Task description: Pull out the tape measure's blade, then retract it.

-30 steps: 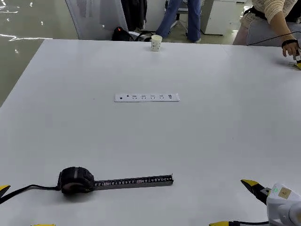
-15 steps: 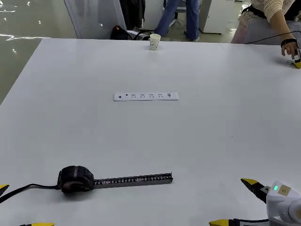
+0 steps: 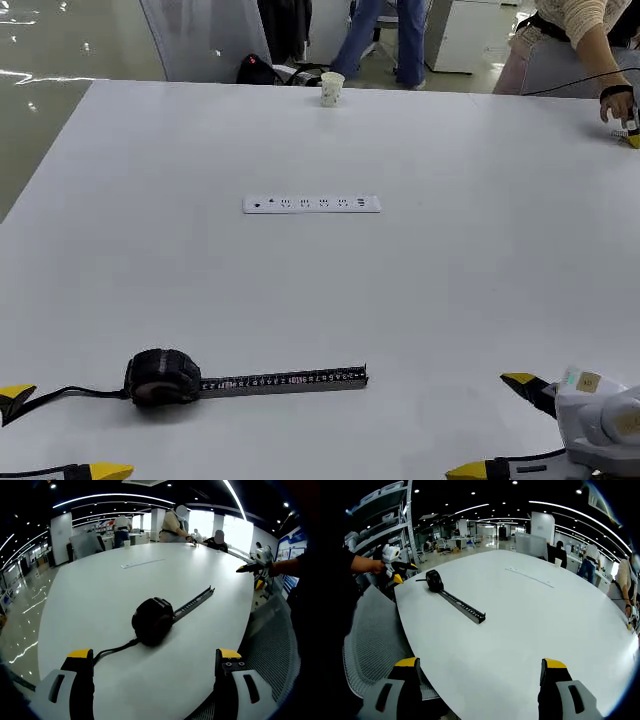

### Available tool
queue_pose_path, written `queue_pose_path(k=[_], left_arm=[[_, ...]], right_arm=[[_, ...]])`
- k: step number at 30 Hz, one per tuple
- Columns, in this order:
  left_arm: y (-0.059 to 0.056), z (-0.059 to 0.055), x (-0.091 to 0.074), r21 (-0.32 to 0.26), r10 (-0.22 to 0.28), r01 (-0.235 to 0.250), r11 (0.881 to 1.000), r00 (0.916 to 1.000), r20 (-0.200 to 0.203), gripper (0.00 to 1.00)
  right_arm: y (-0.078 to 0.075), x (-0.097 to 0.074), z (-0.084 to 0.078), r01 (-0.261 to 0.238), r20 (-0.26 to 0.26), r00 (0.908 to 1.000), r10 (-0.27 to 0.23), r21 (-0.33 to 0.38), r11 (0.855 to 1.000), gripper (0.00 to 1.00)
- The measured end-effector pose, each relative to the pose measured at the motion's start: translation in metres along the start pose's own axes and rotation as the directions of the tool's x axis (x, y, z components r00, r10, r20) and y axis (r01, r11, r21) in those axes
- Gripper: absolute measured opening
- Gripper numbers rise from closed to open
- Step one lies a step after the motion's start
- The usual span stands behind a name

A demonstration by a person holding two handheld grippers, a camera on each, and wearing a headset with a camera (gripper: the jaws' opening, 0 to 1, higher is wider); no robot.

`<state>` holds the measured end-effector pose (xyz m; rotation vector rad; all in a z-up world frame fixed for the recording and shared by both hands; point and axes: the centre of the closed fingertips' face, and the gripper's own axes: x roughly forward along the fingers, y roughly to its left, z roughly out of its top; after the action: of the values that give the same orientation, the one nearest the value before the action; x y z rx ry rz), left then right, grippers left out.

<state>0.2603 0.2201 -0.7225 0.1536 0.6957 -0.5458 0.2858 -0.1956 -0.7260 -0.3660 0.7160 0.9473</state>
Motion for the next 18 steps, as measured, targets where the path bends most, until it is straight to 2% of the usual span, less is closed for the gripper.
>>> queue_pose_path(k=[2, 4, 8, 13, 15, 18], left_arm=[[-0.002, 0.002, 0.002, 0.0, -0.001, 0.001, 1.0, 1.0, 0.004, 0.99], [-0.006, 0.005, 0.006, -0.008, -0.013, 0.013, 1.0, 0.9999, 0.008, 0.99], [-0.01, 0.009, 0.012, -0.017, -0.016, 0.016, 1.0, 0.9999, 0.007, 0.99], [-0.012, 0.017, 0.018, -0.015, -0.012, 0.012, 1.0, 0.9998, 0.017, 0.99], [-0.008, 0.021, 0.02, 0.011, 0.02, -0.021, 1.0, 0.9991, 0.038, 0.99], [-0.015, 0.025, 0.025, 0.008, 0.007, -0.008, 1.0, 0.9993, 0.037, 0.99]], right_arm=[[0.0, 0.002, 0.004, -0.022, -0.003, 0.9997, 0.022, -0.008, 1.0, 0.99], [0.002, 0.005, 0.005, -0.063, -0.033, 0.9975, 0.063, -0.016, 0.998, 0.99], [-0.002, 0.011, 0.011, -0.084, -0.071, 0.9944, 0.079, -0.077, 0.993, 0.99], [-0.007, 0.016, 0.026, -0.104, -0.072, 0.9928, 0.096, -0.125, 0.987, 0.99], [-0.009, 0.018, 0.028, -0.111, -0.088, 0.9911, 0.099, -0.145, 0.983, 0.99], [-0.015, 0.023, 0.033, -0.127, -0.115, 0.9876, 0.107, -0.183, 0.975, 0.99]])
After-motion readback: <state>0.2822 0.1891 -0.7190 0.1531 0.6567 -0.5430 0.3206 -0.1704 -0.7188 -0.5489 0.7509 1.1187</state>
